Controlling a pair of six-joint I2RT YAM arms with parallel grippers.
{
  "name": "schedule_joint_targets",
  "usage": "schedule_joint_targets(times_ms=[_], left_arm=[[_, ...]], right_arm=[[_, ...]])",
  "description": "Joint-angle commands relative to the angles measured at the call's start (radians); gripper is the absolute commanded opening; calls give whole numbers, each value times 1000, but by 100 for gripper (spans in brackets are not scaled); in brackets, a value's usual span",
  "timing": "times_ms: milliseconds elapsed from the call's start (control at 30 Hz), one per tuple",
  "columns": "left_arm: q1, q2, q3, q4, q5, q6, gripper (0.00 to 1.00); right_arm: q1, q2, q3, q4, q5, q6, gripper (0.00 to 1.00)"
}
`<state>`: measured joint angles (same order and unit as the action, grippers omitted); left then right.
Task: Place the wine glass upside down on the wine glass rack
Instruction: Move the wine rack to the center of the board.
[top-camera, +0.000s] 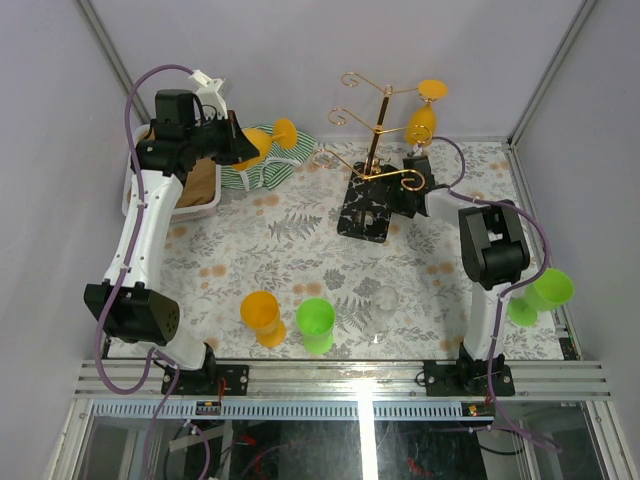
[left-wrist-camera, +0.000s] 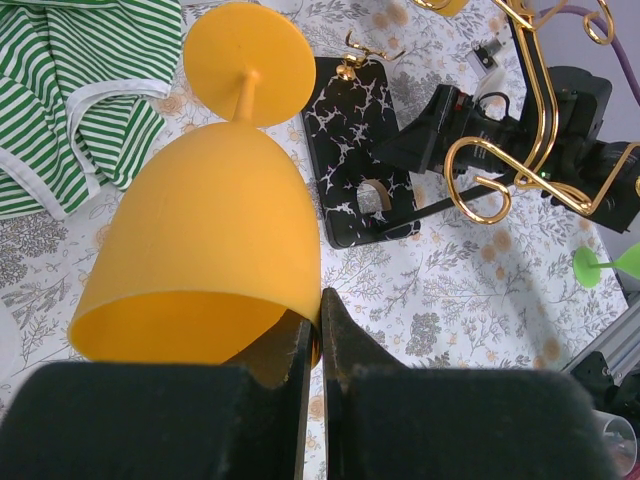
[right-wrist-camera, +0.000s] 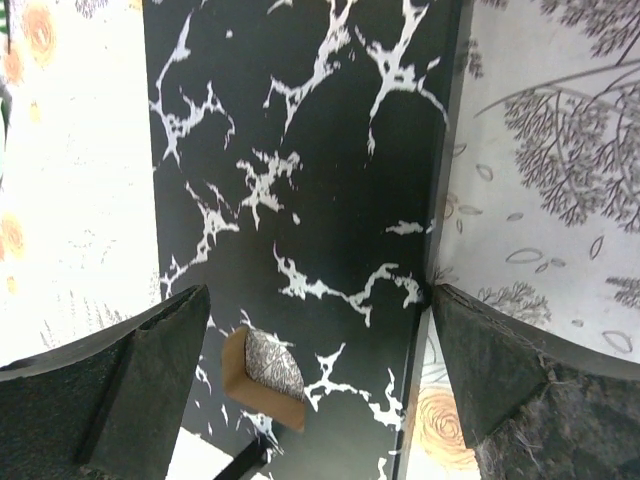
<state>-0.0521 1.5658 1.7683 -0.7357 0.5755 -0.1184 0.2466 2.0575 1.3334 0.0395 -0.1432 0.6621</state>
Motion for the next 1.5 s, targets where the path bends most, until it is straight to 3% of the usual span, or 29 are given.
schedule_joint_targets(times_ms=[0, 767, 1200, 1467], left_arm=[[7, -12, 20, 46, -4, -10, 0], [9, -23, 2, 46, -24, -3, 0], [22, -39, -27, 16, -251, 5, 0], [81, -37, -47, 24, -390, -56, 0]], right_arm=[[65, -14, -81, -120, -88, 14, 100], [189, 34, -10, -146, -105, 18, 100], [190, -68, -57, -249, 26, -66, 99], [160, -234, -210, -289, 71, -81, 99]])
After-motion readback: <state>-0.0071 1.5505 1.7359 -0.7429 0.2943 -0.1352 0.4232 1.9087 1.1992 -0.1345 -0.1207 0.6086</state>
